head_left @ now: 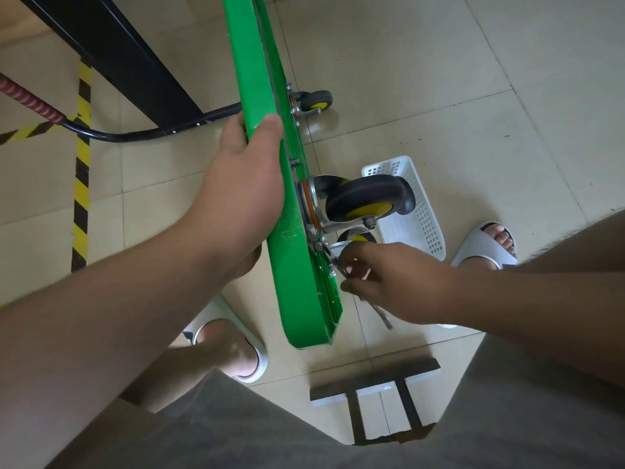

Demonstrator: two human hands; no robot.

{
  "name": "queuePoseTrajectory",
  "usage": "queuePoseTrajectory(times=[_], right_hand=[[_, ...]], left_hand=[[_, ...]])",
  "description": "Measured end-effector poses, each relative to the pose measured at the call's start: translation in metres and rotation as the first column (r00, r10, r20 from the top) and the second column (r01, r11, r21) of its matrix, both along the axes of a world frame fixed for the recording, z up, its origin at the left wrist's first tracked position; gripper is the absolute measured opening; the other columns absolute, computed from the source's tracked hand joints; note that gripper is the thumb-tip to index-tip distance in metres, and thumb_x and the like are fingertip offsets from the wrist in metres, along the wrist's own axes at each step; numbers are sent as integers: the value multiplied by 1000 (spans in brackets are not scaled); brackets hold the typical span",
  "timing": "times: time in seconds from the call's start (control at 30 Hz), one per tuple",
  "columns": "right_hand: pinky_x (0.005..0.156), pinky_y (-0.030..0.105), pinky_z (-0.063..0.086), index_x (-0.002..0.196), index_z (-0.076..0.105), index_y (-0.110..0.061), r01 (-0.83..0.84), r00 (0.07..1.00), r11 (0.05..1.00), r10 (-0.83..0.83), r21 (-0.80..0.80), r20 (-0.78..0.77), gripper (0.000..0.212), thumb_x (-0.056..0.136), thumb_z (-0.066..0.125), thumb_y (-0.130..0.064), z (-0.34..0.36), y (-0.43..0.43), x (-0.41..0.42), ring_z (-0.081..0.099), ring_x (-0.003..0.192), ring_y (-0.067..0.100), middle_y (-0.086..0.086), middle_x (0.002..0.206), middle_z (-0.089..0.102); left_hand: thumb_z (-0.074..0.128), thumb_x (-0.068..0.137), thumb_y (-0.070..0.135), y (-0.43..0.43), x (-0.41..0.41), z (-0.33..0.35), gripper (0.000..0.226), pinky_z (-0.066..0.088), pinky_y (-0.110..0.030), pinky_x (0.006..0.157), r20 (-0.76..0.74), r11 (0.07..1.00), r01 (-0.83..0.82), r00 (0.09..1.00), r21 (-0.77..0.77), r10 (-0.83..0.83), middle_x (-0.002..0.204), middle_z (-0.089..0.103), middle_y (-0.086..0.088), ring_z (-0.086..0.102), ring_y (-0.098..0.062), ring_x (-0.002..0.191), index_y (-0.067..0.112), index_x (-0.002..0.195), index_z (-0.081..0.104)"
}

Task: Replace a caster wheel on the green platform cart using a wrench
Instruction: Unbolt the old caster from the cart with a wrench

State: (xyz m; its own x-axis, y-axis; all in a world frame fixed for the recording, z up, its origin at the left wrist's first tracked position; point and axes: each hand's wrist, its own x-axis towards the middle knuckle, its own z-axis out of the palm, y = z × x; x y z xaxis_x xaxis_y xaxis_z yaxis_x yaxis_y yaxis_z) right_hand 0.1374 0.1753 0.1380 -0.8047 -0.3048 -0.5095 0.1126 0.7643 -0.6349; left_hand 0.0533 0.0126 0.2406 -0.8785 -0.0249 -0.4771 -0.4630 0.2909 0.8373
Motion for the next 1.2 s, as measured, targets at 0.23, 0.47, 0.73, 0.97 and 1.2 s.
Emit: queuePoseTrajectory(times=[0.23,0.47,0.73,0.97,1.2], right_hand=[[73,35,65,111,62,-21,315,912,918,-223,-239,345,18,98,64,-33,28,-5,18,77,71,18,3,88,79],[70,37,66,110,65,-18,451,848,837,-294,-309,441,15,99,63,-28,37,-17,17,77,72,23,8,88,78],[70,35,65,108,73,-24,590,785,732,-418,-342,458,14,95,69,-28,22,-19,18,77,79,20,5,93,77],[91,29,58,109,75,-31,516,852,798,-440,-311,284,16,92,73,-32,-5,-18,7,72,94,10,-7,99,77],[70,-3,44,100,74,-34,454,890,807,-398,-378,220,17,93,73,-19,-8,-15,-7,68,86,-10,-23,92,74]], left_hand=[[41,108,45,0,2,-1,23,62,-49,88,8,1000,3,1000,27,-3,113,69,-5,67,-23,91,41,127,54],[42,107,46,0,1,-2,26,61,-47,87,10,1000,-5,1000,27,5,109,67,-4,66,-23,89,40,128,55],[41,107,46,1,1,0,27,60,-47,87,1,1000,3,1000,3,-3,103,66,1,65,-20,87,40,129,55],[40,108,44,1,1,1,23,61,-27,68,-3,1000,10,1000,-18,-11,97,64,-2,63,-17,80,39,125,55],[41,108,46,0,1,0,25,63,-48,87,7,1000,1,1000,14,-1,110,68,-1,71,-29,103,42,129,53]])
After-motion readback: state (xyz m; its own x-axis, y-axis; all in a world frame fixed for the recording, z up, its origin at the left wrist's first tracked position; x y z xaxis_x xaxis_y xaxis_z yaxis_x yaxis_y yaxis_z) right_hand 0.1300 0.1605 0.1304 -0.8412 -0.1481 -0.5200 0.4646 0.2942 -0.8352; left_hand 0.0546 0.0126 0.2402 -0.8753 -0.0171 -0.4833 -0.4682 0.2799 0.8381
